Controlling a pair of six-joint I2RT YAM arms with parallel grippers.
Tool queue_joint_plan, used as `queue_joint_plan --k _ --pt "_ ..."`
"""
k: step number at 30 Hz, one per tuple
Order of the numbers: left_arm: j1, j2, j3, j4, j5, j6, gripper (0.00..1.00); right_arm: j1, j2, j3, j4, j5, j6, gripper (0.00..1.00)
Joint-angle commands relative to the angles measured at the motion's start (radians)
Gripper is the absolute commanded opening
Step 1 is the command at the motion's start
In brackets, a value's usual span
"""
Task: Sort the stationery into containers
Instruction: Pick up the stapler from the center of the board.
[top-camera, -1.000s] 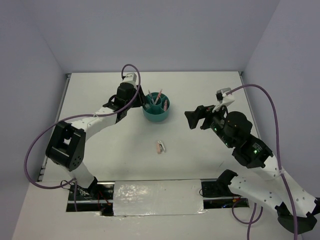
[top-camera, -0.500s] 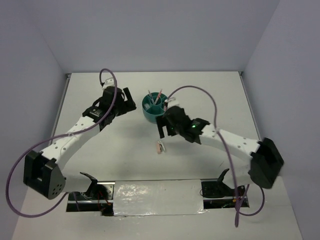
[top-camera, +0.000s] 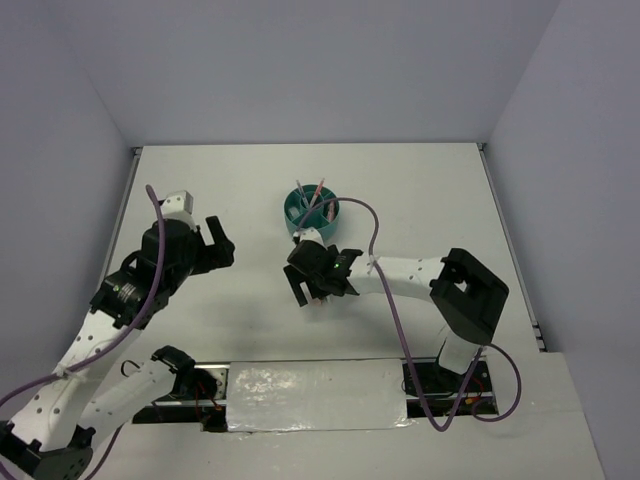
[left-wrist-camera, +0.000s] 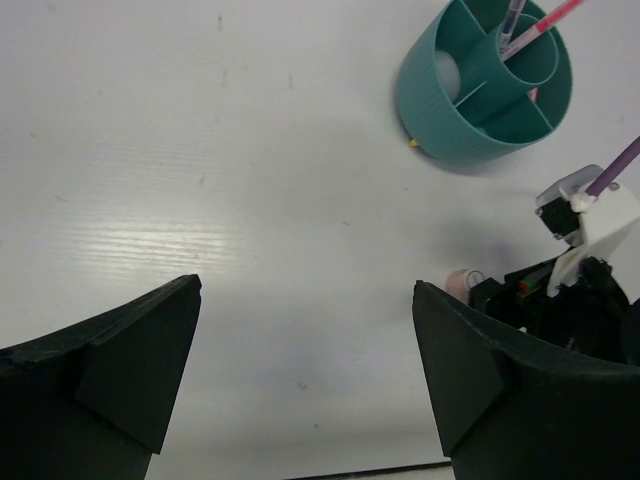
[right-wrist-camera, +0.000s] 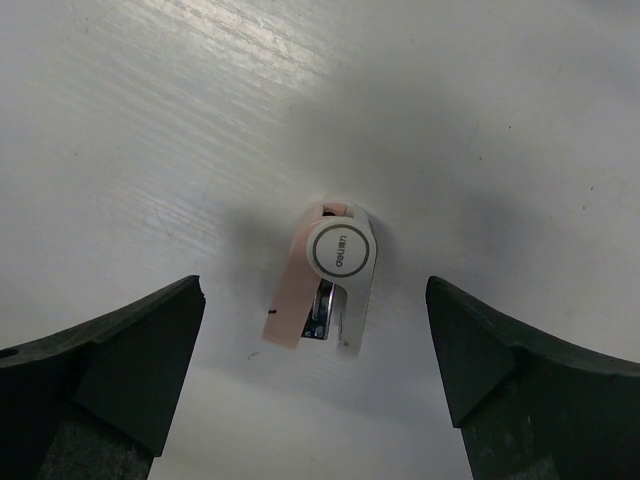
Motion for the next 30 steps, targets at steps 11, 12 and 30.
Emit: queue_joint_plan --k 11,12,30 --pt "0.001 -0.019 -0.055 0.002 0.019 0.096 0.99 0.04 -0.031 -0.06 0.022 -0.017 0.048 0.85" --pt "0.001 -0.022 -0.057 0.006 0.019 0.097 0.99 0.042 -0.028 -0.069 0.03 -0.011 0.048 0.83" --pt "0.004 -0.055 -0.087 0.063 0.152 -0.007 0.99 0.046 -0.25 -0.244 0.292 0.059 -0.108 0.0"
